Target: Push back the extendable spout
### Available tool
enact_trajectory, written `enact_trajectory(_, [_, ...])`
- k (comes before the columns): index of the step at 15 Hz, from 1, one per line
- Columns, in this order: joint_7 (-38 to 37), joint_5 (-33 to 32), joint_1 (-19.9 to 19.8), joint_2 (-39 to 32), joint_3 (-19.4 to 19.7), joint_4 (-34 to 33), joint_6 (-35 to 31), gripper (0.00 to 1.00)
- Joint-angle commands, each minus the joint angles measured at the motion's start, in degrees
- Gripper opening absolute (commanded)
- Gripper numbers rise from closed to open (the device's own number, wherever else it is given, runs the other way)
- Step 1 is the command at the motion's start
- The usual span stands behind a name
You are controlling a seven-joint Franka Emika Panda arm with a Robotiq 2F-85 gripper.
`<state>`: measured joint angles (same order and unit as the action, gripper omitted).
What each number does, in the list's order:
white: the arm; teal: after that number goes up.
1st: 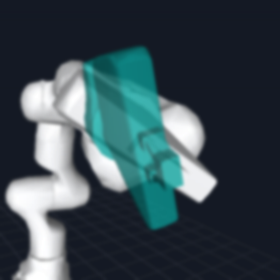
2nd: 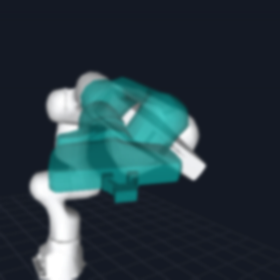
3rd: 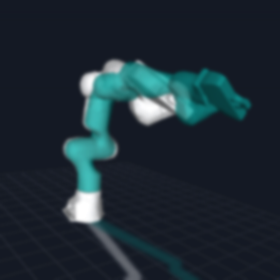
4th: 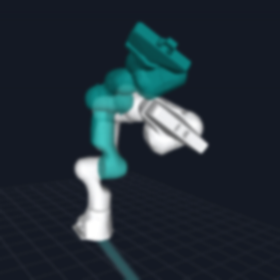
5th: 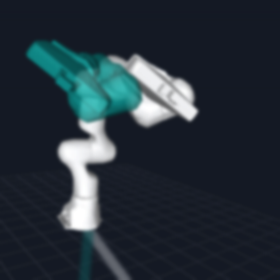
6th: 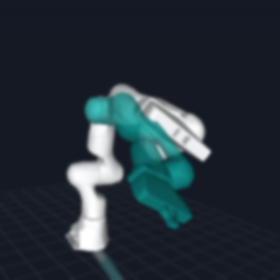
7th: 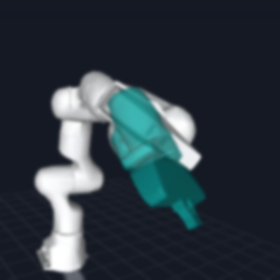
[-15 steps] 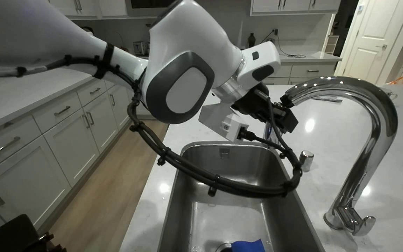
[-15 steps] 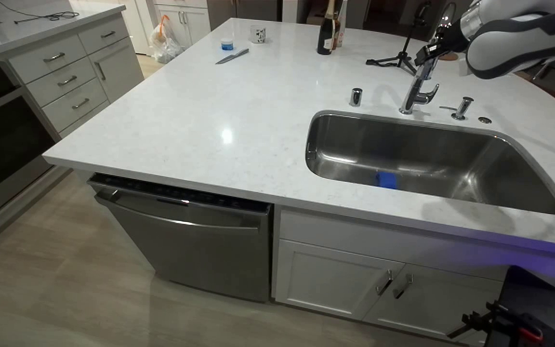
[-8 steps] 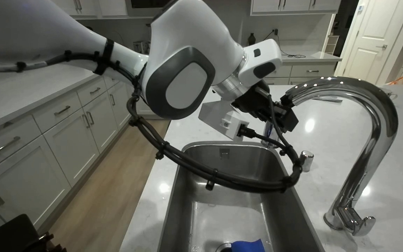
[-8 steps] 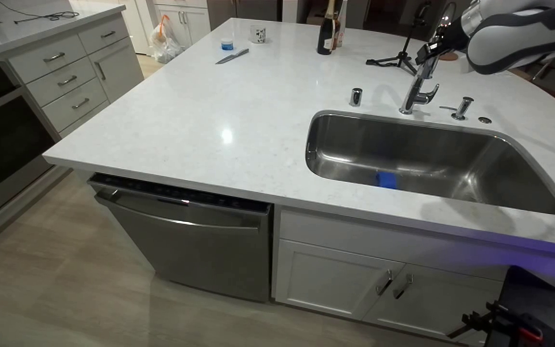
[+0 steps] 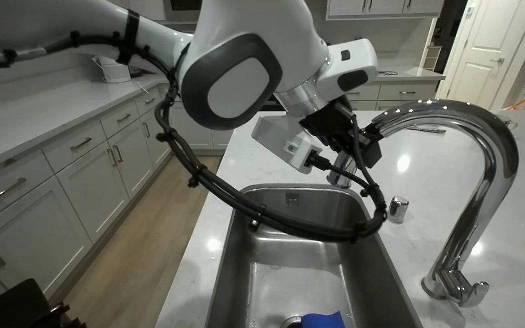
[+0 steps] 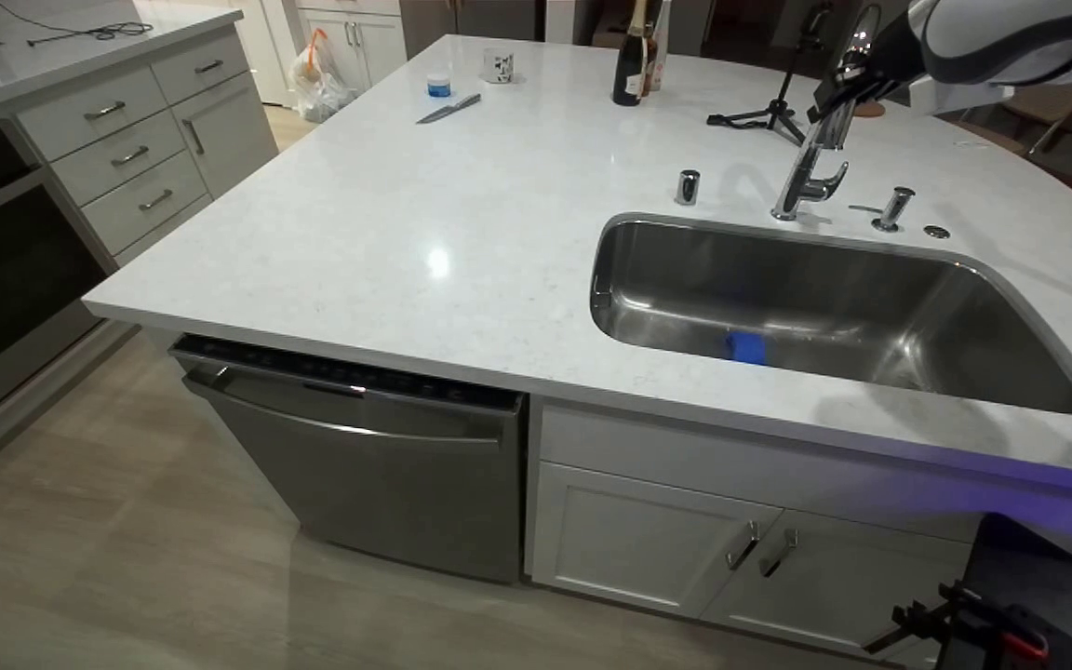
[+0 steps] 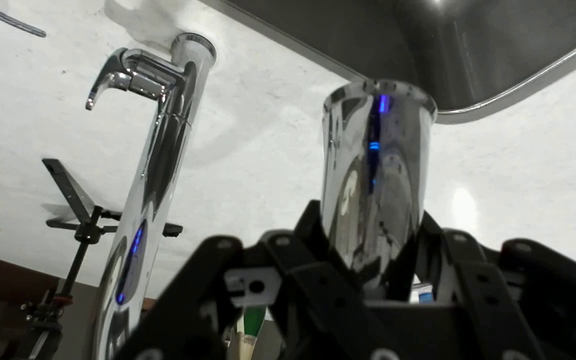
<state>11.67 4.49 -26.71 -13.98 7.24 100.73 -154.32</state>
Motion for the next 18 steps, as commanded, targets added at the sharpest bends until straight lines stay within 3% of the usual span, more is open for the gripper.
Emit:
enact_trajectory(1, [2.92, 3.14, 1.05, 1.77, 1.72, -2.23, 3.8, 0.17])
enact_trajectory(3, [2.67, 3.94, 1.15, 1.79, 2.2, -3.04, 4.82, 0.17])
enact_trajectory(4, [2.78, 4.18, 1.12, 1.78, 2.41, -3.48, 5.0, 0.22])
enact_trajectory(5, [2.45, 4.2, 1.24, 1.86, 2.76, -3.86, 5.72, 0.65])
enact_trajectory(7, [2.34, 4.38, 1.38, 1.67, 3.02, -4.43, 6.67, 0.68])
enact_trajectory(11, [0.01, 1.98, 2.25, 1.39, 4.49, -6.93, 9.49, 0.98])
enact_trajectory(15, [-3.5, -5.42, 4.77, 1.38, 7.18, -9.66, 17.19, 1.0])
enact_trajectory(18, [-3.17, -6.68, 5.7, 1.94, 7.16, -9.92, 20.98, 1.0])
